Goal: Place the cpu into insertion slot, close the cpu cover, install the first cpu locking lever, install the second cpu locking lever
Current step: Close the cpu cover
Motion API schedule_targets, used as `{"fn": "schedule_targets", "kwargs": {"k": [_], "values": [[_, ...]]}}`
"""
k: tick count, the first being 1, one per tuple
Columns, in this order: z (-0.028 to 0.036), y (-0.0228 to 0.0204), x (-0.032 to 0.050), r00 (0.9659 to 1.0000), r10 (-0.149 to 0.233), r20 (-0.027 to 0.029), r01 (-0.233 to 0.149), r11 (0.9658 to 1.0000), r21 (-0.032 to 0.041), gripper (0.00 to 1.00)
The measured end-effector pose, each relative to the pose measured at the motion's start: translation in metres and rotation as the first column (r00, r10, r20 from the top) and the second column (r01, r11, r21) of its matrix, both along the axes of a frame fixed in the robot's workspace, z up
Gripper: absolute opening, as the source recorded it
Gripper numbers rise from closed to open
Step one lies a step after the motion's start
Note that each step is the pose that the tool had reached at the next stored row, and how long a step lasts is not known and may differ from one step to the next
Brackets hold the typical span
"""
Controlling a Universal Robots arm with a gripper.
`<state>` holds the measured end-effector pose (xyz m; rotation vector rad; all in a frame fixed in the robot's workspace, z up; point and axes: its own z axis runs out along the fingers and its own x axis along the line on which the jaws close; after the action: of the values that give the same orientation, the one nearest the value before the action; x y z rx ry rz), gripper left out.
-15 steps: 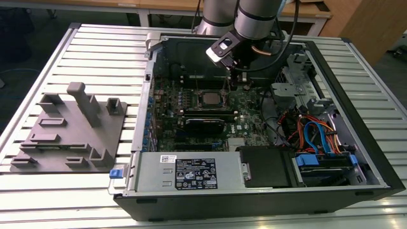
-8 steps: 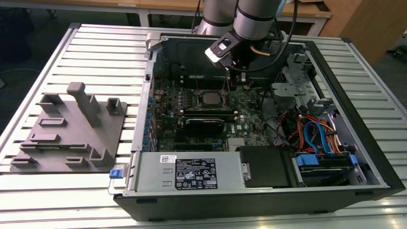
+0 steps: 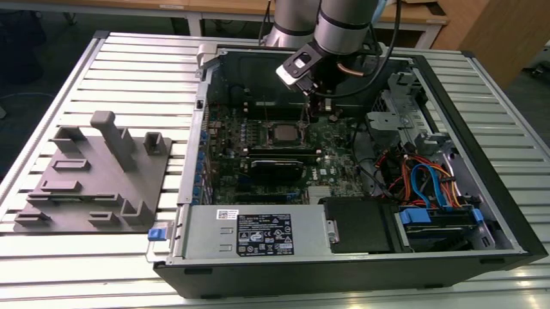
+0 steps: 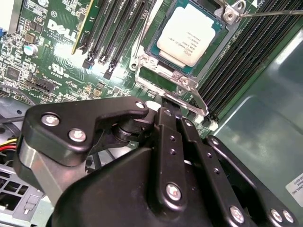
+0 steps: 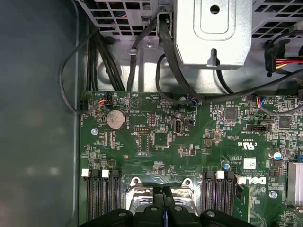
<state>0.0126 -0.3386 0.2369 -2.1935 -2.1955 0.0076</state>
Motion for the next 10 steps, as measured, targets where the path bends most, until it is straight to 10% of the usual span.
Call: {"fn": "schedule_targets", "kwargs": {"k": [10], "values": [[-0.0012,0.0005,-0.0015,1.0000,0.000,0.0000,0.000,1.0000,-0.0002,0.11]]}}
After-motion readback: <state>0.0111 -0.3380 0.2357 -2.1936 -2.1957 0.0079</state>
